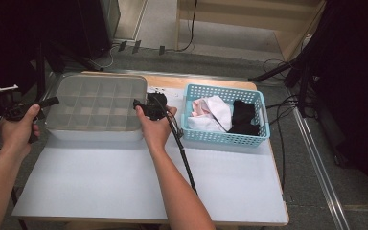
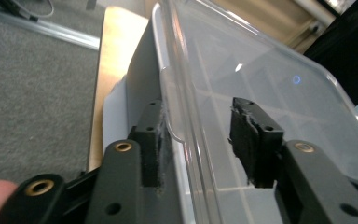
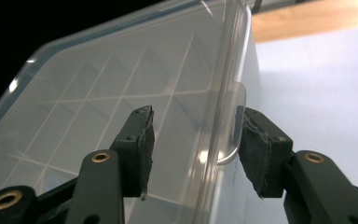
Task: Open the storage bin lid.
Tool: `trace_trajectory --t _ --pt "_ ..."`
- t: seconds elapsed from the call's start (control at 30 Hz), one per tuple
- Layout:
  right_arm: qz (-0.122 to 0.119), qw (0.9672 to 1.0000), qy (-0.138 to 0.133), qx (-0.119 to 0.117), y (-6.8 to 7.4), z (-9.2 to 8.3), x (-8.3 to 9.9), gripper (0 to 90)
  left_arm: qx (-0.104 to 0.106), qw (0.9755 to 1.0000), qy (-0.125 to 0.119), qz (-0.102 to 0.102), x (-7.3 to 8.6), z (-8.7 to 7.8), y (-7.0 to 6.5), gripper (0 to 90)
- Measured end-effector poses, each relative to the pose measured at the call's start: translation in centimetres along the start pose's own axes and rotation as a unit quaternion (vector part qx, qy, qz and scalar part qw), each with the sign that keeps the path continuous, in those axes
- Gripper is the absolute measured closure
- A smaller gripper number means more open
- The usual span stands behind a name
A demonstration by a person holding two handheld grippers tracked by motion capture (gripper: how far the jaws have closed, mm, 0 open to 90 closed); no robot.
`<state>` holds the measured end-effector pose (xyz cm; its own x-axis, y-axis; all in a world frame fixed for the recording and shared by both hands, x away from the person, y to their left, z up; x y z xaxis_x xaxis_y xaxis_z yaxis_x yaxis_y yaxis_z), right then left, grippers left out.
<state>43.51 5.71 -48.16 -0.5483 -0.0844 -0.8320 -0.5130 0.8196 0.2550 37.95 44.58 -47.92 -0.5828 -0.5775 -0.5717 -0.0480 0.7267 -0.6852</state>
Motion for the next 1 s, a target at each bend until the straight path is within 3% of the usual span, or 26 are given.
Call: trace_trajectory --t 0.1,0.27,0.37,0.57,0.7,1.0 --pt "0.004 0.9999 -0.007 0.009 0.3 -0.3 -0.2 49.6 0.018 0.9997 -0.013 -0.009 -0.3 -0.9 -0.5 63.3" --pt "0.019 0.9995 -0.027 -0.001 0.2 -1.3 -0.8 58.5 0.020 0.9994 -0.021 -0.017 -0.4 -1.5 -0.8 65.9" --pt "0.005 0.9991 -0.041 -0.004 0.6 -2.1 -1.2 61.7 0.029 0.9989 -0.029 -0.021 -0.5 -2.0 -0.8 66.7" --pt "0.011 0.9988 -0.046 -0.013 1.0 -3.7 -1.9 66.2 0.035 0.9985 -0.041 -0.007 -0.4 -3.3 -1.7 67.7" --pt "0.000 0.9984 -0.054 -0.016 1.3 -4.8 -2.3 67.8 0.043 0.9982 -0.043 -0.003 -0.4 -4.2 -2.2 68.1" --pt "0.022 0.9976 -0.057 -0.033 1.3 -7.2 -1.8 69.6 0.051 0.9980 -0.036 0.006 0.7 -5.7 -3.3 69.0"
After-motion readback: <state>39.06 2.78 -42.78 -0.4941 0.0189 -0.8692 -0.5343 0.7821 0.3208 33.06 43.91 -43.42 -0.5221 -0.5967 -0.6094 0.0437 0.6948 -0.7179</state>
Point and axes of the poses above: each handheld gripper's, and its own axes: z roughly forward along the jaws, x roughly out of its underside, y roughly to its left, the point moved 2 cm from there along z, roughly forward along the jaws, and after that the axes turned 15 degrees about -z, right-handed, at the moved point
